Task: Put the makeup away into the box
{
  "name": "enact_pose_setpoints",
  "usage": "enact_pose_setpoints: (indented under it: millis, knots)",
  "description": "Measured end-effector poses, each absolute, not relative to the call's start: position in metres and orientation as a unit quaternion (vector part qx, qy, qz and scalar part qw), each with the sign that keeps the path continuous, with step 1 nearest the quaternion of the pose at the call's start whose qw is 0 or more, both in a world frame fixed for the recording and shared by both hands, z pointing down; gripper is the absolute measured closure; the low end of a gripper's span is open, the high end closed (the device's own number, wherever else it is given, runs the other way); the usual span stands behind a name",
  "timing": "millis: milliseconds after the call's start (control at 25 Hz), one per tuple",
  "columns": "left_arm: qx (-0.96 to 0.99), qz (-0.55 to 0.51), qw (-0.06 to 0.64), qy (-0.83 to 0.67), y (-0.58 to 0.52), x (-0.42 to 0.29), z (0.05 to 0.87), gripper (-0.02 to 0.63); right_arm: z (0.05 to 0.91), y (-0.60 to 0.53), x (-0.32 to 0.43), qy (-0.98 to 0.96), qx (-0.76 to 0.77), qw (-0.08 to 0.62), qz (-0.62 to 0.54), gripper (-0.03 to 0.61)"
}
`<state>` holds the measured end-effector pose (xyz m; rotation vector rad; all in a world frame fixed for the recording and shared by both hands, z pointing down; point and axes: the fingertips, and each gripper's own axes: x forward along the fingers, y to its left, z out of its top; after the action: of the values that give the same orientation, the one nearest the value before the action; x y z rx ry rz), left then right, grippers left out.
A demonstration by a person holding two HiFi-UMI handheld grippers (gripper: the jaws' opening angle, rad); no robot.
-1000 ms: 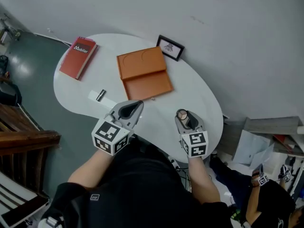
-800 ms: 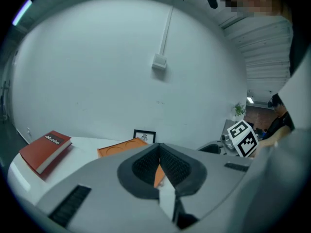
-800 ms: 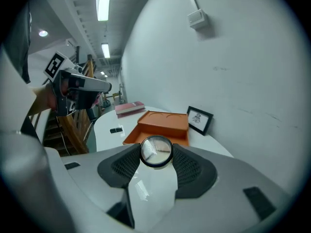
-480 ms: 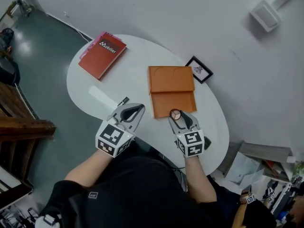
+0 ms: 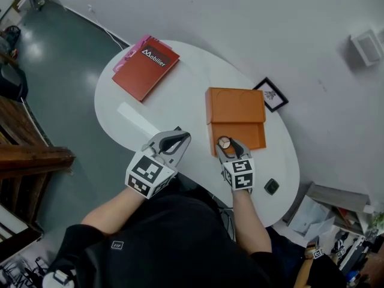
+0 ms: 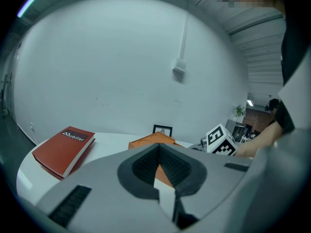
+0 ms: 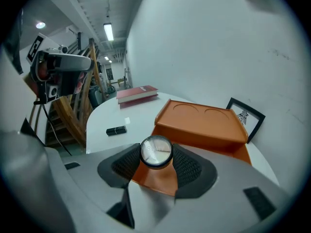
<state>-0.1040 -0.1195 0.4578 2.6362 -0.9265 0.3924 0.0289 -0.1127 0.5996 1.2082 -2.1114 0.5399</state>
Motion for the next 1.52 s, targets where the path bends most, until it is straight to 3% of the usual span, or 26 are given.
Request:
enact_pose_setpoints:
  millis: [640, 880, 1240, 1520]
  knots:
    - [0.928, 0.115, 0.169, -0.311, -0.147, -0.106, 0.456, 0.601, 0.657, -0.124, 0.035, -0.747, 0.428, 0.412, 0.297, 0.353]
    - [0.929, 0.095, 0.165, -0.317, -0.152, -0.110, 0.444, 0.601, 0.636, -0.128, 0.041, -0.753, 0.453, 0.349, 0.326, 0.351]
    - [0.937, 0.082, 0.135, -0.311, -0.147, -0.080, 0.415, 0.601, 0.533, -0.125, 0.079, -0.780, 0.525, 0.231, 0.250, 0.354]
    - [0.947, 0.081, 0.112, -0.291, -0.117, -0.015, 0.391, 0.601, 0.454, -0.082, 0.151, -0.784, 0.571, 0.151, 0.191, 0.438]
